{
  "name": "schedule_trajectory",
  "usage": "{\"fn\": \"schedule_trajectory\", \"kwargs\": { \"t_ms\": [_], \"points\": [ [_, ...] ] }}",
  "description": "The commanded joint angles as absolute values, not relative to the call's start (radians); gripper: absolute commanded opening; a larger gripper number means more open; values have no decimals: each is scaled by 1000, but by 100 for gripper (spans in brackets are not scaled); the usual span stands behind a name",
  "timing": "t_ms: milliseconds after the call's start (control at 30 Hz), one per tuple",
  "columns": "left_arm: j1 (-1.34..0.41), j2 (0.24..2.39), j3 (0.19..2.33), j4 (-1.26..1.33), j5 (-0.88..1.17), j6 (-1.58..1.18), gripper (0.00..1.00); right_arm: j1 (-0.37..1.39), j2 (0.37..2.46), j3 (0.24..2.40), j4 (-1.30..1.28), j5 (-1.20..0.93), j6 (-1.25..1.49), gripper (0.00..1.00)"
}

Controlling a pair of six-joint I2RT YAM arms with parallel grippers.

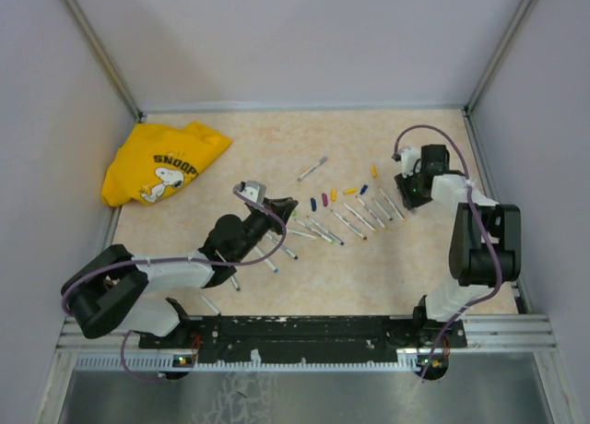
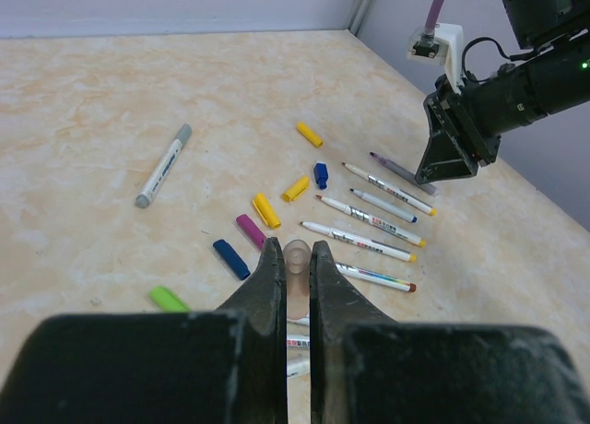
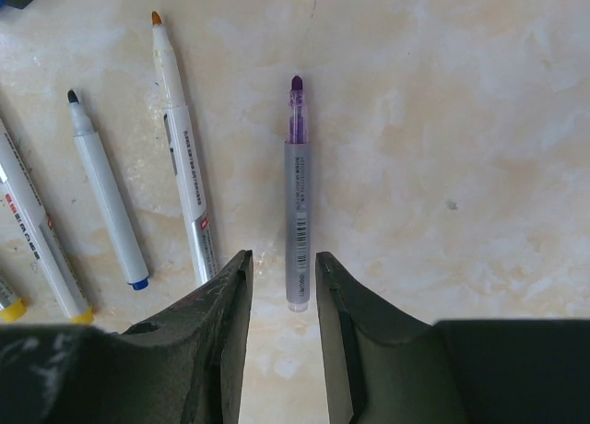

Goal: Open the pen caps
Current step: Place the pen at the center of the board.

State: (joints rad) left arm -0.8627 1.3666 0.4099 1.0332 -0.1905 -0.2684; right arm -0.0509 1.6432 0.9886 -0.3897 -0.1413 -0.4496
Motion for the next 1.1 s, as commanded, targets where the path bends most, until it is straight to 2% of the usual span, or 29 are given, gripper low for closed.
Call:
{"fn": "schedule_trajectory", "kwargs": {
  "t_ms": [0,800,1067],
  "points": [
    [-869,1352,415,1066,-186,-260,0,-59,1575,1004,-361,-156,-448,34],
    [-868,1387,483,992,-153,-247,0,-58,1481,988,-360,-226,-454,36],
    [-868,1579,764,868,115,-219,0,-58,1415,977,-344,-237,-440,36]
  ]
}}
